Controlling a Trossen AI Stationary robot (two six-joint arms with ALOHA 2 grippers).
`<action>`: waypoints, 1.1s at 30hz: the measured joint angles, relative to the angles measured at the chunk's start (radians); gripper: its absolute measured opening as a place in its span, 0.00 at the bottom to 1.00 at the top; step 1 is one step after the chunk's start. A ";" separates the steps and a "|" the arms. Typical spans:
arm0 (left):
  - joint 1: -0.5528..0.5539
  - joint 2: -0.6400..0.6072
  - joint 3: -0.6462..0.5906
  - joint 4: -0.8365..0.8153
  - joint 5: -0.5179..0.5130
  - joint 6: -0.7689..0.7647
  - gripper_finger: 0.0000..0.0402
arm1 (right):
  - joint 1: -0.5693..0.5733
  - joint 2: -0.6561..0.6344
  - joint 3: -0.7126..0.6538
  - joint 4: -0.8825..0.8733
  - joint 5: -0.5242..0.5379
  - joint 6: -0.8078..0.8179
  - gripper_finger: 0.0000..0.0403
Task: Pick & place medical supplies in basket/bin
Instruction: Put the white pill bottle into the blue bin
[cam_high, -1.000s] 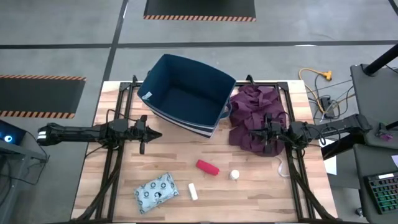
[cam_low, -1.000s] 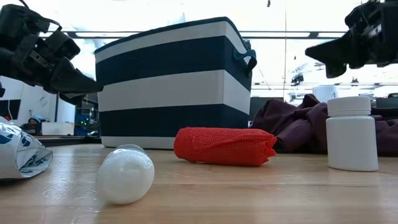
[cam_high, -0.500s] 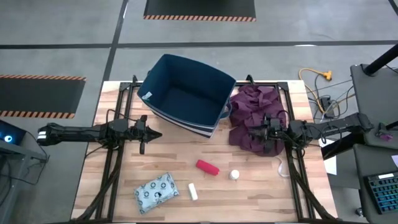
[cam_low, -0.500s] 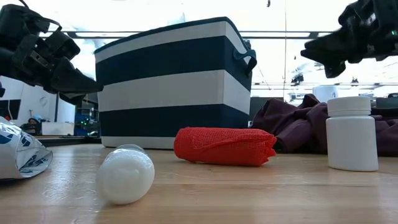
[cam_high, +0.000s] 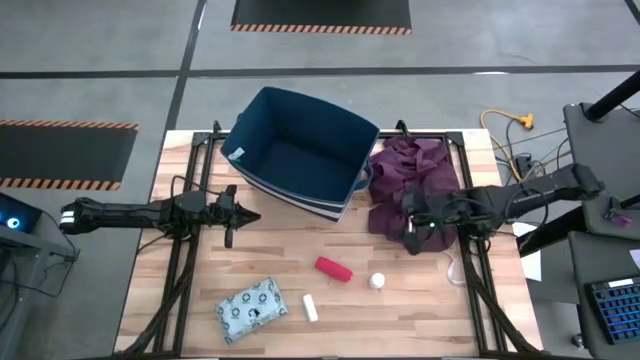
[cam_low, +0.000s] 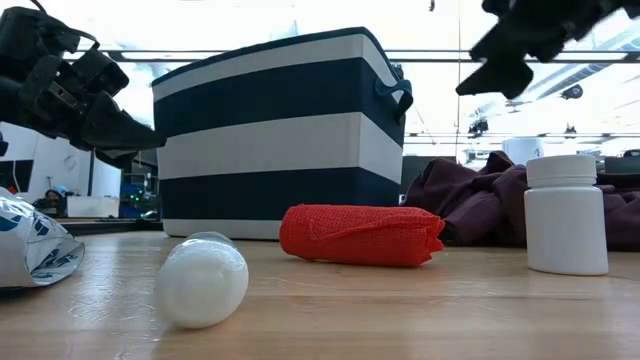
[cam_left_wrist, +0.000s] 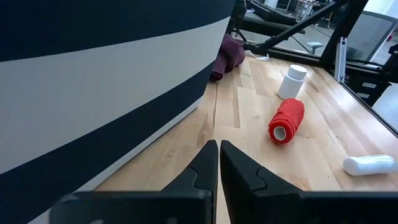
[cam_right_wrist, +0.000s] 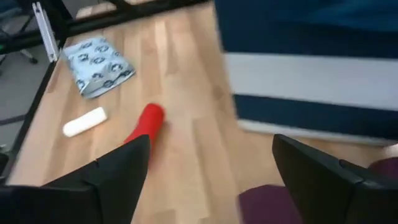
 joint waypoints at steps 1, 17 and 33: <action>0.000 0.000 0.000 0.000 0.000 0.000 0.00 | 0.010 0.036 0.026 -0.011 -0.019 0.007 0.83; 0.000 0.000 0.000 0.002 0.000 0.000 0.00 | 0.281 0.538 0.355 -0.137 -0.254 0.175 0.82; 0.000 0.000 0.000 0.002 0.000 0.000 0.00 | 0.328 0.837 0.530 -0.395 -0.083 0.183 0.81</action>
